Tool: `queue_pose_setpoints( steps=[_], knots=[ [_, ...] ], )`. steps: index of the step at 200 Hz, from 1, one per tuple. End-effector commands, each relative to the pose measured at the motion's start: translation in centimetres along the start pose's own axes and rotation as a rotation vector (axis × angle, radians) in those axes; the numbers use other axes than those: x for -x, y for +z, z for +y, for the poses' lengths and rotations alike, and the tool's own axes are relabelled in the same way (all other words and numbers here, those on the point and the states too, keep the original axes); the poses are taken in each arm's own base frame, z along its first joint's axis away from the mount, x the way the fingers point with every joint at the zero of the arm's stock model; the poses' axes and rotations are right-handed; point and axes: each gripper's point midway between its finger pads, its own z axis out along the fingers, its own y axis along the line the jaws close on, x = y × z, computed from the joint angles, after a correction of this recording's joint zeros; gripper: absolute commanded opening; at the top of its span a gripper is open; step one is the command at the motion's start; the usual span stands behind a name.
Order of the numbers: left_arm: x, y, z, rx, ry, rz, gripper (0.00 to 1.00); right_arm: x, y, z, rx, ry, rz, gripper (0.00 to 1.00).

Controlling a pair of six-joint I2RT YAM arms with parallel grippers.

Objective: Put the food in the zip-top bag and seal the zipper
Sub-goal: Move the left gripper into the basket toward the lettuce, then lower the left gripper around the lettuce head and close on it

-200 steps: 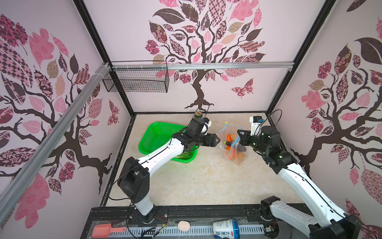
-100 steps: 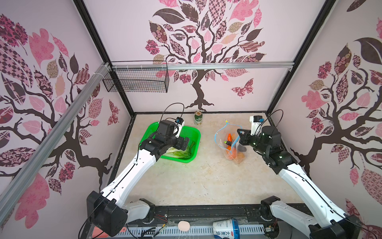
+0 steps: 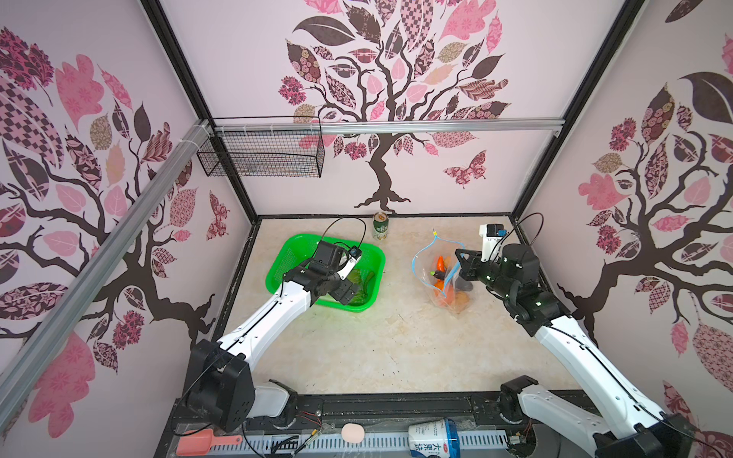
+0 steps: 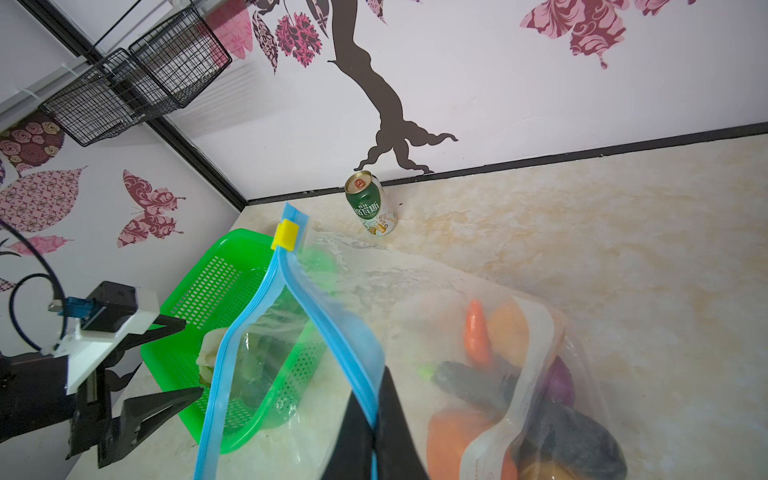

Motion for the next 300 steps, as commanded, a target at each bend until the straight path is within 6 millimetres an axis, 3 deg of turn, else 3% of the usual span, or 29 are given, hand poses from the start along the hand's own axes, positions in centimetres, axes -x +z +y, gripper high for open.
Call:
queue_pose_setpoints(
  steps=[1, 28, 96, 151, 193, 221, 251, 300],
  knots=[
    [-1.4, 1.2, 0.4, 0.034, 0.045, 0.047, 0.98, 1.0, -0.8, 0.6, 0.021, -0.004, -0.037, 0.00],
    [-2.4, 3.1, 0.6, 0.053, 0.058, 0.106, 0.98, 1.1, -0.9, 0.7, 0.024, -0.006, -0.044, 0.00],
    [-3.1, 7.5, 3.5, 0.186, 0.078, 0.289, 0.97, 1.2, -1.0, 0.6, 0.023, -0.008, -0.050, 0.00],
    [0.5, 7.8, 7.1, 0.301, -0.112, 0.207, 0.98, 1.0, -0.7, 0.5, 0.020, -0.007, -0.047, 0.00],
    [1.0, 8.0, 9.4, 0.313, -0.338, 0.252, 0.98, 0.9, -0.5, 0.3, 0.015, -0.006, -0.043, 0.00],
    [2.0, 7.0, 9.1, 0.272, -0.413, 0.230, 0.98, 1.0, -0.6, 0.3, 0.013, -0.008, -0.046, 0.00],
    [3.3, 4.4, 7.7, 0.163, -0.472, 0.167, 0.99, 1.1, -0.6, 0.3, 0.012, -0.008, -0.050, 0.00],
    [1.2, 0.9, 6.9, 0.160, -0.548, 0.154, 0.99, 1.1, -0.8, 0.4, 0.021, -0.007, -0.050, 0.00]
  ],
)
